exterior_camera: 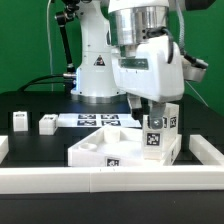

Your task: Assemble square table

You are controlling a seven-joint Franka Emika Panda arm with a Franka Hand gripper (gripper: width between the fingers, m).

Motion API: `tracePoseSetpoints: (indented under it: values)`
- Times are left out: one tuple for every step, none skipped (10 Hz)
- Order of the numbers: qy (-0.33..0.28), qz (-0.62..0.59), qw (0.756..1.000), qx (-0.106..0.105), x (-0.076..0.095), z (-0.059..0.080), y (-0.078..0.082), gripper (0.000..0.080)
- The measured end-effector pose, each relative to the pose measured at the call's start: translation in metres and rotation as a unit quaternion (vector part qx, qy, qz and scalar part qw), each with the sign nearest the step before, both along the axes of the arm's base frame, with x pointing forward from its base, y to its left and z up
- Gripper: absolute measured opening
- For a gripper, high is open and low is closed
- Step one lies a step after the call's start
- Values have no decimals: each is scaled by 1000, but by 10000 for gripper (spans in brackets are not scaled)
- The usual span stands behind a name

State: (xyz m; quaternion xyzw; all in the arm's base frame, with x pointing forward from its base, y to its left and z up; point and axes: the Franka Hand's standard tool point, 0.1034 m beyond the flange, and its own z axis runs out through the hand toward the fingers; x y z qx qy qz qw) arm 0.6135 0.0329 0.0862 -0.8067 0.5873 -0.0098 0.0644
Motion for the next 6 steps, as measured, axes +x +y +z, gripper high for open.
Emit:
tracePoseSetpoints:
  values:
    - [-4, 51, 999, -4, 1, 1, 0, 648]
    - [-10, 105, 994, -8, 2, 1, -1, 648]
    - [-15, 142, 990, -12, 2, 1, -2, 649]
    - [-23, 169, 985, -18, 4, 2, -2, 649]
    - [-25, 202, 979, -21, 4, 2, -3, 649]
    - [-27, 219, 975, -23, 4, 2, -3, 649]
